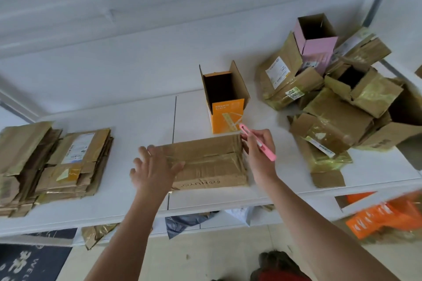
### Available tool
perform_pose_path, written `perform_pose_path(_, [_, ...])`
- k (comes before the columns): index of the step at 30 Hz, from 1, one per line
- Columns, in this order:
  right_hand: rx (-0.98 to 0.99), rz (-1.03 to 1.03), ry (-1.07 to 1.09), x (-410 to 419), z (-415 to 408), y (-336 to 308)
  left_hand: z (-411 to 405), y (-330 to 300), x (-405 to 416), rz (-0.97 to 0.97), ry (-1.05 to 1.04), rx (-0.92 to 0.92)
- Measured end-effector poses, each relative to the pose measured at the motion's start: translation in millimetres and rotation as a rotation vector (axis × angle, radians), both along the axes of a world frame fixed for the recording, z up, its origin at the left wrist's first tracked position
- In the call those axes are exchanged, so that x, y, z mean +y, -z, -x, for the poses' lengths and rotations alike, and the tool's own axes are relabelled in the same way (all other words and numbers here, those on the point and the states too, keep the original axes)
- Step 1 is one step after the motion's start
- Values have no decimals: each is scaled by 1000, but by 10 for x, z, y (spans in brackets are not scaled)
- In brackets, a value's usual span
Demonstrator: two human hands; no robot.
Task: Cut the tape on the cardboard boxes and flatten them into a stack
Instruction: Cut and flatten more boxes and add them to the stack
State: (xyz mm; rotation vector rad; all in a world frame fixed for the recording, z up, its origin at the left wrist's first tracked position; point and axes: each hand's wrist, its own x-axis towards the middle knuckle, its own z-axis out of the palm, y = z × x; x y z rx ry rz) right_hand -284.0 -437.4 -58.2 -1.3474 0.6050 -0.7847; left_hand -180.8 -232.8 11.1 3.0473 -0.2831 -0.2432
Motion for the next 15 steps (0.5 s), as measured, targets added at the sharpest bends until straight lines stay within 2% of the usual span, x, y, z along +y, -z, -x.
perform_pose_path(1, [-2,-6,-20,-30,-20,8,-53,4,-44,26,119,2])
perform_pose_path(3, [-8,-36,-51,-73,-35,11,-87,60,-194,97,351,127])
perform_pose_path(5, [-9,-59,-65,-100,-12,6,-21,177,-329,55,469,221])
perform_pose_path(9, [3,-122,-7,-136,212,41,-1,327,-415,34,441,151])
perform_pose_path(13, [16,-258,-62,-34,443,103,-28,338,-410,20,444,128])
perform_pose_path(15, [28,-261,-82,24,476,110,-17,367,-404,6,449,118])
